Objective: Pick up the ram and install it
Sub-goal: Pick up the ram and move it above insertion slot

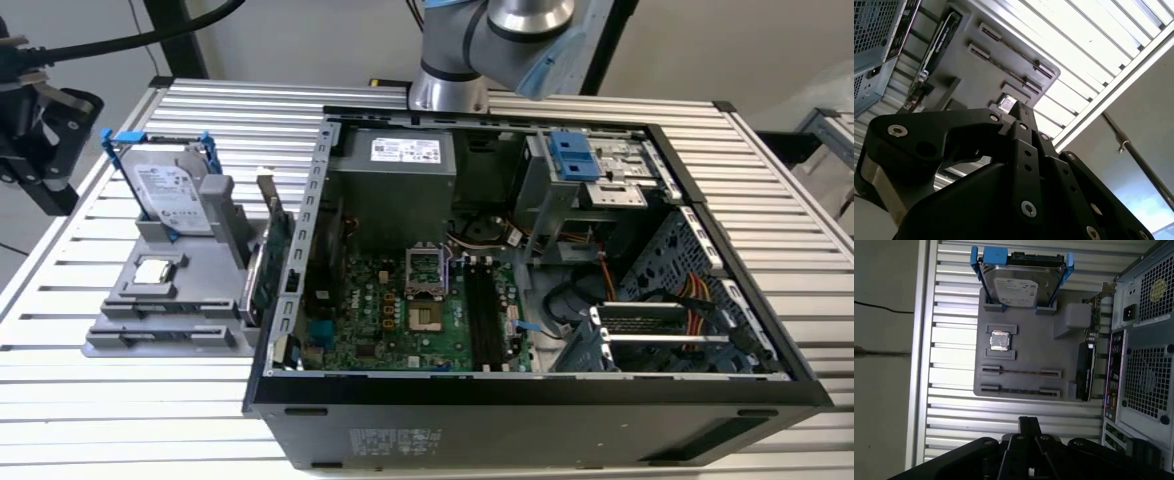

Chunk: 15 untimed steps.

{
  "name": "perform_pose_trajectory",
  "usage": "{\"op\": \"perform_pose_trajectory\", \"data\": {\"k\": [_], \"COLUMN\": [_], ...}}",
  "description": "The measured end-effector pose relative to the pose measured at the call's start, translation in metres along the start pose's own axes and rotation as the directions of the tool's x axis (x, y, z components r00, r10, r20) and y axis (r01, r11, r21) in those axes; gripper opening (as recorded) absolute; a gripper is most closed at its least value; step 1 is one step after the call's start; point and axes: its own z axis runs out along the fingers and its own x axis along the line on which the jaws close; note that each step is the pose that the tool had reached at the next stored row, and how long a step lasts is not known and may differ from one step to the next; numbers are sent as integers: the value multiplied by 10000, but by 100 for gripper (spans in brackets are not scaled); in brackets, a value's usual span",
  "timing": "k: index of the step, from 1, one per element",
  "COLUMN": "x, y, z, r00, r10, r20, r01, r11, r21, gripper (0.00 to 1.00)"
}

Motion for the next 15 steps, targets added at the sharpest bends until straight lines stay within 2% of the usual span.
{"op": "perform_pose_trajectory", "data": {"k": [3,15], "x": [0,0], "y": [0,0], "z": [-1,0], "r00": [9998,9987], "r10": [-203,-514], "r20": [-11,-27], "r01": [203,514], "r11": [9998,9987], "r21": [0,-1], "gripper": [0,0]}}
